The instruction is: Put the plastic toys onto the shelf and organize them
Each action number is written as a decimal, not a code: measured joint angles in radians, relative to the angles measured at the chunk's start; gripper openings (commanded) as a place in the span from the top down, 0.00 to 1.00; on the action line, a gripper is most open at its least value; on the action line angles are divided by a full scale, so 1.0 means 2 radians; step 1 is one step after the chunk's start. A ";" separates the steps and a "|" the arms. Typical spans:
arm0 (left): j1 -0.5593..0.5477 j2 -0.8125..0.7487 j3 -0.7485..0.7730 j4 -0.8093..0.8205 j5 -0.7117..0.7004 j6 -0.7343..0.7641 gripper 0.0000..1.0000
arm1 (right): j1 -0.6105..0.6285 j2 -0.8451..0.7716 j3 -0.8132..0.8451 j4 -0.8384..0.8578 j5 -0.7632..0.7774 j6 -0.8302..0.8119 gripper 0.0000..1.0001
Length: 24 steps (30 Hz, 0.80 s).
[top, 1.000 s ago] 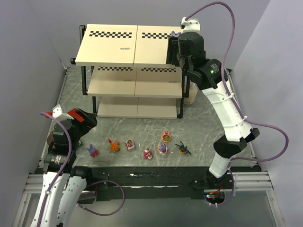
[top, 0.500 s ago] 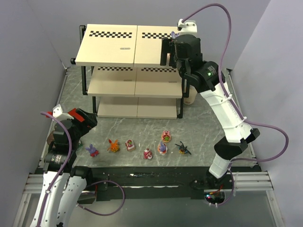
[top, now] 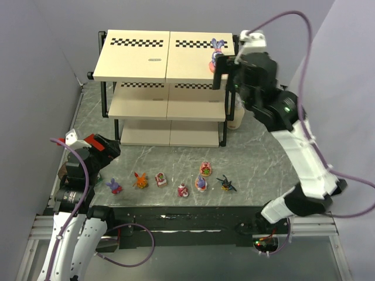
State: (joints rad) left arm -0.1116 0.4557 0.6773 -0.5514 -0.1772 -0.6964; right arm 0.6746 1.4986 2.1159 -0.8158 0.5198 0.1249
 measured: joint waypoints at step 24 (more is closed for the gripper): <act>0.000 0.027 0.000 0.016 0.068 0.005 0.04 | 0.052 -0.308 -0.470 0.039 -0.222 0.075 0.00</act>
State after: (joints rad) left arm -0.1108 0.5102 0.6773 -0.5201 -0.0414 -0.6857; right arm 0.7795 0.8825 1.1755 -0.7372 0.0757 0.2745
